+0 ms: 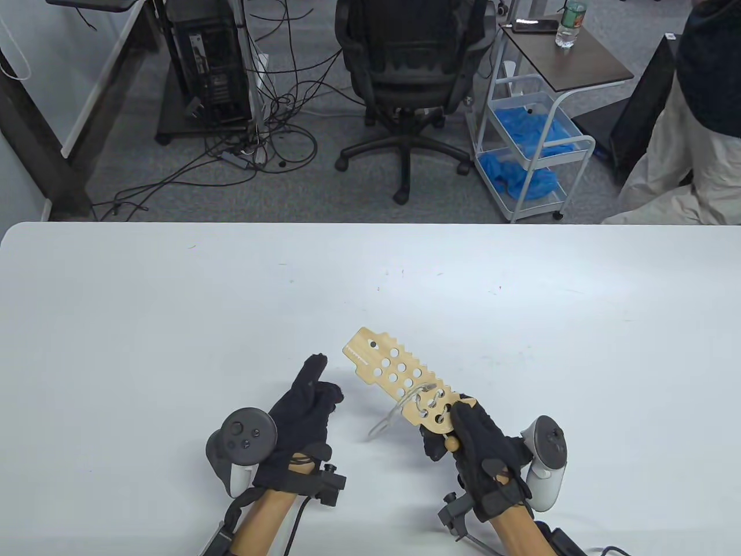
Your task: Remove rope from all holes on crocodile lacing toy
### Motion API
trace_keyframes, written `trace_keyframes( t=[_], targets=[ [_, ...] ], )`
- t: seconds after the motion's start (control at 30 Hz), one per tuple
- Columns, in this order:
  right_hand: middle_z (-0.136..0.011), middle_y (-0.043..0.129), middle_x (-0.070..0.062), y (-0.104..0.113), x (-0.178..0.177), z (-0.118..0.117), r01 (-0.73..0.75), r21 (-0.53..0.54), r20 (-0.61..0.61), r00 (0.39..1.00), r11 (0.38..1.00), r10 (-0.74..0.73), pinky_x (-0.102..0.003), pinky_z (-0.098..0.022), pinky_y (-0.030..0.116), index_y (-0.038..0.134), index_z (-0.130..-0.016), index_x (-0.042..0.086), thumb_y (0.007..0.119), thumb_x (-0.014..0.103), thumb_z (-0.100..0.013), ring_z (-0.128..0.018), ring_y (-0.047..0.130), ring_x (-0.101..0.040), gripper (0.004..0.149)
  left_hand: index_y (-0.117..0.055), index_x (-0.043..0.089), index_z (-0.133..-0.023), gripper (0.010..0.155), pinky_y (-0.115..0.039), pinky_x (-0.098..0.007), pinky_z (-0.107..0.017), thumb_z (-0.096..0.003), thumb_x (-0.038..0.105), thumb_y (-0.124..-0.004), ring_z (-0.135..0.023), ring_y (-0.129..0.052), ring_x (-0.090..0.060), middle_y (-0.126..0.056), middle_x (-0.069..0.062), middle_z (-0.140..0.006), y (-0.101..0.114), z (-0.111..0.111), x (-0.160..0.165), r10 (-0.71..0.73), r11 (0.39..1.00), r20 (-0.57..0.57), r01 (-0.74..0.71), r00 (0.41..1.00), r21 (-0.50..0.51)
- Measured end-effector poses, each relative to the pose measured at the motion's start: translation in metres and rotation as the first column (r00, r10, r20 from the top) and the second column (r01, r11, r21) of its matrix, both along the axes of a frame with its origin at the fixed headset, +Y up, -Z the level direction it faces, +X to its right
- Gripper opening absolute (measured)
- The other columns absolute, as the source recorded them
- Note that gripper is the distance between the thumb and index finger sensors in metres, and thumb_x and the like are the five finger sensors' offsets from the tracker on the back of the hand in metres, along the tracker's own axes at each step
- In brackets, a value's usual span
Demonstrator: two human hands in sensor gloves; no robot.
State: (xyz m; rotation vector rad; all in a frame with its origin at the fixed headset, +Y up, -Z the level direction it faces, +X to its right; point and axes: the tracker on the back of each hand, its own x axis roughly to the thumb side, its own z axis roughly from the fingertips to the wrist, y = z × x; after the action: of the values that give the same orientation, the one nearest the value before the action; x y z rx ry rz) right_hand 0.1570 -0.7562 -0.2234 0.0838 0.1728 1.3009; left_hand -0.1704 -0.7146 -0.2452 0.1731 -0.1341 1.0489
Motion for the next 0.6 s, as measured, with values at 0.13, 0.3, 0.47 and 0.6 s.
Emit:
trace_keyframes(
  t=[0.13, 0.3, 0.47, 0.6],
  targets=[
    [-0.073, 0.094, -0.003, 0.0, -0.006, -0.001, 0.046, 0.011, -0.083, 0.996, 0.999, -0.045, -0.049, -0.059, 0.078, 0.069, -0.09, 0.019, 0.068, 0.049, -0.051, -0.043, 0.102, -0.017, 0.049, -0.06, 0.028, -0.11, 0.063, -0.072, -0.057, -0.063, -0.05, 0.041, -0.075, -0.08, -0.088, -0.023, -0.086, -0.003, -0.095, -0.008, -0.006, 0.008, 0.097, 0.994, 0.176, -0.085, 0.98, -0.076],
    [-0.073, 0.094, -0.004, 0.0, -0.017, 0.0, 0.109, -0.003, -0.189, 0.976, 0.994, -0.107, -0.05, -0.059, 0.078, 0.07, -0.09, 0.018, 0.068, 0.048, -0.052, -0.043, 0.102, -0.018, 0.049, -0.066, 0.033, -0.109, 0.061, -0.066, -0.063, -0.067, -0.0496, 0.043, -0.076, -0.091, -0.079, -0.029, -0.077, -0.006, -0.106, -0.016, -0.006, 0.022, 0.159, 0.982, 0.335, -0.113, 0.929, -0.151],
    [-0.072, 0.095, -0.005, 0.001, -0.023, 0.0, 0.12, 0.0, -0.249, 0.961, 0.993, -0.116, -0.051, -0.058, 0.078, 0.07, -0.09, 0.017, 0.068, 0.048, -0.052, -0.042, 0.101, -0.019, 0.049, -0.066, 0.034, -0.109, 0.062, -0.064, -0.064, -0.068, -0.0491, 0.045, -0.076, -0.095, -0.076, -0.03, -0.075, -0.006, -0.109, -0.019, -0.005, 0.029, 0.177, 0.979, 0.407, -0.118, 0.896, -0.167],
    [-0.072, 0.095, -0.005, 0.002, -0.027, 0.001, 0.111, 0.008, -0.281, 0.954, 0.994, -0.104, -0.051, -0.058, 0.078, 0.071, -0.089, 0.017, 0.069, 0.048, -0.051, -0.042, 0.102, -0.02, 0.049, -0.066, 0.033, -0.109, 0.063, -0.063, -0.065, -0.068, -0.0484, 0.046, -0.078, -0.095, -0.075, -0.031, -0.075, -0.006, -0.109, -0.019, -0.003, 0.033, 0.186, 0.979, 0.454, -0.122, 0.872, -0.166]
  ],
)
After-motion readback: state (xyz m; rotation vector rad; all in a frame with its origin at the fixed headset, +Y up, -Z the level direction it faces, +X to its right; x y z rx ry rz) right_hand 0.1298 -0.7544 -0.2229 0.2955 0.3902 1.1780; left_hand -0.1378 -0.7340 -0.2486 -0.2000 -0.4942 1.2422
